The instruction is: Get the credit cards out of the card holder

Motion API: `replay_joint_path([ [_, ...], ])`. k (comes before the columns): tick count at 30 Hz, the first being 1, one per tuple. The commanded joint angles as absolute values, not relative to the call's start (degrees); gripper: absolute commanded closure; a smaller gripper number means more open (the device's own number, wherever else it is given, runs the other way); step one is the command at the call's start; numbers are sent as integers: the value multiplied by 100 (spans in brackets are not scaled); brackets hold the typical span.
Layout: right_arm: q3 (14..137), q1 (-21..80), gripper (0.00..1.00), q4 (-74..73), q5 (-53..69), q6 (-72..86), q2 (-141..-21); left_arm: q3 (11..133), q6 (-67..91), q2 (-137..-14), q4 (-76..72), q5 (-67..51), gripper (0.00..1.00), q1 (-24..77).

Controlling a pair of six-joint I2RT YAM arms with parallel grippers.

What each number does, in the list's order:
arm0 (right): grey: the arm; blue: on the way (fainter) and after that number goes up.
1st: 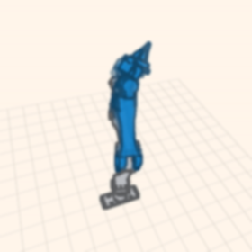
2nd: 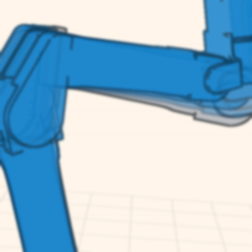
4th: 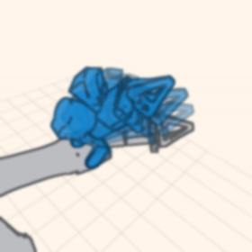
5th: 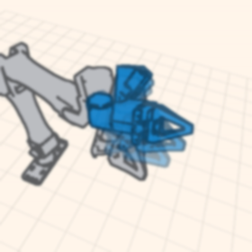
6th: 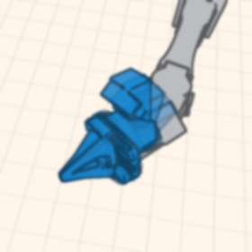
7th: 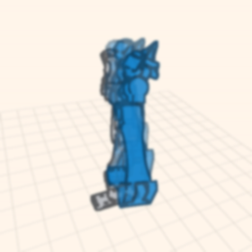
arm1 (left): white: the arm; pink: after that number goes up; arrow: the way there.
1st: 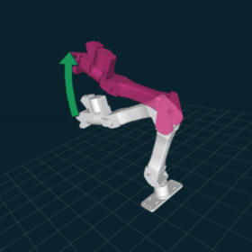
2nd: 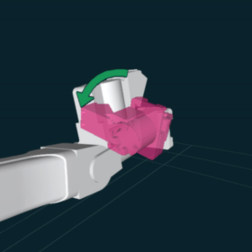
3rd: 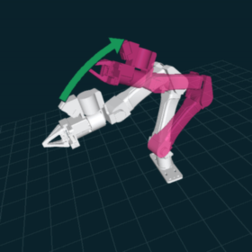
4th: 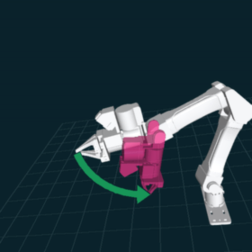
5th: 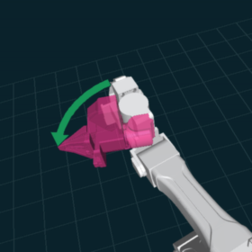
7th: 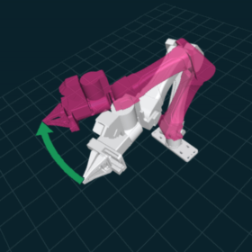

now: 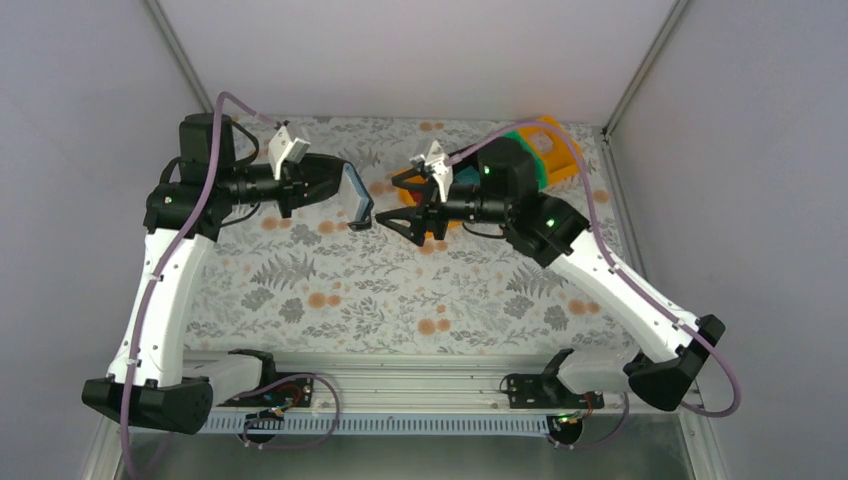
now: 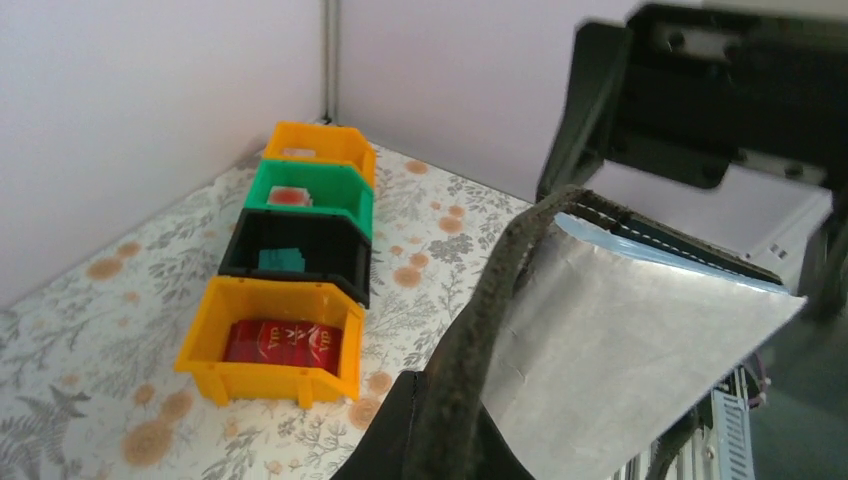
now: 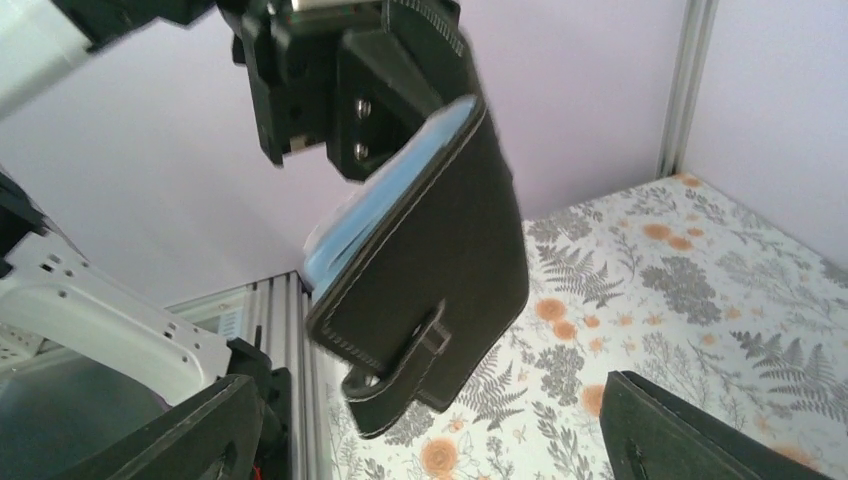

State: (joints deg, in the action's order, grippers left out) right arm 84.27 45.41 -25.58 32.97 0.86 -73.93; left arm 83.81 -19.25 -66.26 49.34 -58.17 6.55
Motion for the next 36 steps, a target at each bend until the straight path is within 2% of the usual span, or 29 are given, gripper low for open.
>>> replay_joint_path([
  [1, 7743, 4888, 14, -1595, 2607, 368, -7050, 8528, -1262, -6631, 4660, -5646, 98, 650],
  [4, 7480, 4916, 19, -1108, 2266, 352, -6982, 8562, -1301, -6645, 4646, -5805, 97, 649],
  [9, 7843, 4922, 26, -1140, 2512, 218, -7384, 8527, -1359, -6669, 4667, -5744, 98, 655],
  [12, 7894, 4921, 44, -1114, 2468, 173, -7465, 8506, -1388, -6650, 4676, -5749, 98, 650],
  [13, 7926, 4917, 47, -1128, 2459, 168, -7491, 8500, -1389, -6641, 4676, -5748, 98, 650],
  [16, 8032, 4921, 42, -1198, 2602, 156, -7603, 8461, -1393, -6610, 4668, -5731, 98, 651],
  [20, 8098, 4927, 44, -1177, 2577, 228, -7726, 8420, -1393, -6585, 4667, -5739, 98, 650],
  [25, 8202, 4921, 60, -1175, 2327, 319, -7797, 8459, -1440, -6573, 4709, -5735, 98, 650],
  [31, 8371, 4926, 45, -1165, 2374, 542, -8083, 8371, -1376, -6573, 4667, -5732, 98, 653],
  [36, 8314, 4984, 26, -1133, 2719, 540, -8047, 8389, -1322, -6582, 4643, -5574, 98, 650],
])
